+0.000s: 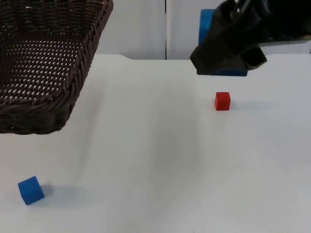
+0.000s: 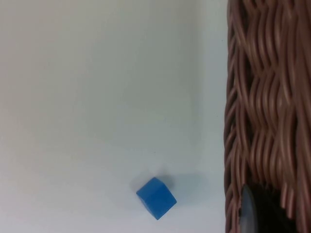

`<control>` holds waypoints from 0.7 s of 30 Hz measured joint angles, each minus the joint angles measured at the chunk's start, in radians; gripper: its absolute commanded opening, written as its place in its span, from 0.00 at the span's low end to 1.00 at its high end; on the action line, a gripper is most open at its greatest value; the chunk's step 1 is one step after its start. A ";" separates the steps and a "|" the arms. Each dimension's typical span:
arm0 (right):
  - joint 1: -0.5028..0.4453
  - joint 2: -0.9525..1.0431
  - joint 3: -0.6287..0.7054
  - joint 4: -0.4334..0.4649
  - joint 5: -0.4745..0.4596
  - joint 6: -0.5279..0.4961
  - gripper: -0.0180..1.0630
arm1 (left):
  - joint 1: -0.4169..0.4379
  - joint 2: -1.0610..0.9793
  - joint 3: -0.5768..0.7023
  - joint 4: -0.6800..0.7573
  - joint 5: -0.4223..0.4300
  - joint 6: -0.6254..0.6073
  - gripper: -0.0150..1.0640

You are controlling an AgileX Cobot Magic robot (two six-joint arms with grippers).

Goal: Pick up the basket with the left hand and place the largest block into the basket with the right hand.

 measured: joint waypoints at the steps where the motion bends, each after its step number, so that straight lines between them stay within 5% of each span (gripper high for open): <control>1: 0.000 0.000 0.000 0.000 0.000 0.000 0.02 | 0.000 0.000 0.000 0.000 0.000 0.000 0.01; 12: 0.000 0.025 -0.073 0.000 -0.001 -0.030 0.02 | 0.000 0.000 0.000 0.000 0.000 0.000 0.01; 21: 0.000 0.306 -0.458 0.024 0.079 -0.098 0.02 | 0.000 0.000 0.000 0.000 -0.010 -0.002 0.01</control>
